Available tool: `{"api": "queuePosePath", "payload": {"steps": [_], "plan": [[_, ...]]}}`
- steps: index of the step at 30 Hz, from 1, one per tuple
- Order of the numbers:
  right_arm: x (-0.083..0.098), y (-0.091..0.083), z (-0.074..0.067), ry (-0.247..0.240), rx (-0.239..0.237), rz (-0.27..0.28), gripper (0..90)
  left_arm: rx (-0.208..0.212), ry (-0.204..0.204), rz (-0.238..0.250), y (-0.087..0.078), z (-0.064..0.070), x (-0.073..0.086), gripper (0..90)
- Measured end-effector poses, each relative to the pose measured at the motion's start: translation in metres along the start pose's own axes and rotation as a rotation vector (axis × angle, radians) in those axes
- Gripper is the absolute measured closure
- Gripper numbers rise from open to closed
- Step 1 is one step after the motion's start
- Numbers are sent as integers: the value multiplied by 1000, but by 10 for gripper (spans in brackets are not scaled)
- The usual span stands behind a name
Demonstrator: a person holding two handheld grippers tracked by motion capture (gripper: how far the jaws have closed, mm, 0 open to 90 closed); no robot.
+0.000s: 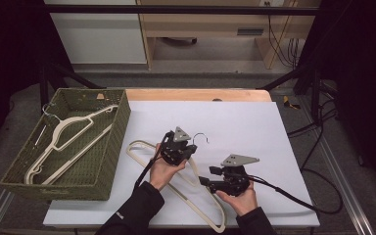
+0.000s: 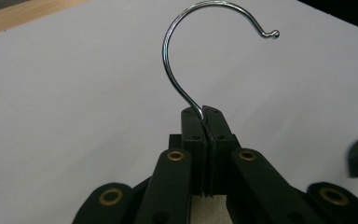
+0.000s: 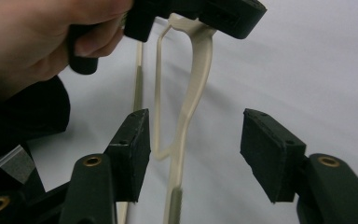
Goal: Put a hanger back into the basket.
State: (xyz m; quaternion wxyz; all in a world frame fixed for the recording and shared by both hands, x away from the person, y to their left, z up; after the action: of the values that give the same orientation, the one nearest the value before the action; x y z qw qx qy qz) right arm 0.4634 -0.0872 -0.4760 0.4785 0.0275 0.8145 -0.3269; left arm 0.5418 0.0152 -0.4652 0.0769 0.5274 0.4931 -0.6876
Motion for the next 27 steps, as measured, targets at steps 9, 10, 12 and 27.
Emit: {"api": "queuePosePath", "payload": {"steps": [9, 10, 12, 27], "plan": [[-12, 40, -4, 66, -111, -44, 770, 31, 18, 34, -21, 3, 2, 877], [-13, 41, -5, 73, -132, -38, 798, 34, 15, 43, -24, 1, 1, 873], [-14, 40, -4, 97, -122, -39, 810, 48, 20, 52, -31, -2, 1, 829], [-28, 2, -17, -43, -202, -64, 874, 180, 113, 82, -100, -28, 17, 199]]}}
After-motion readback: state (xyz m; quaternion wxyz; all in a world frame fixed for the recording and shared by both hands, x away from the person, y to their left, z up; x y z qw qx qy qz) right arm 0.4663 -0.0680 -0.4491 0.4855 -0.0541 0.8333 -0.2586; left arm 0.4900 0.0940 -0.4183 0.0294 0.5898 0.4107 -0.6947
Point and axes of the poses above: each handheld gripper's, and its own axes: y roughly forward along the jaws, x roughly out of its underside, z roughly to its right, the point moved 8 cm from there along y, roughly forward along the jaws, and after that the axes turned 9 degrees about -x, right-handed, at the moved point
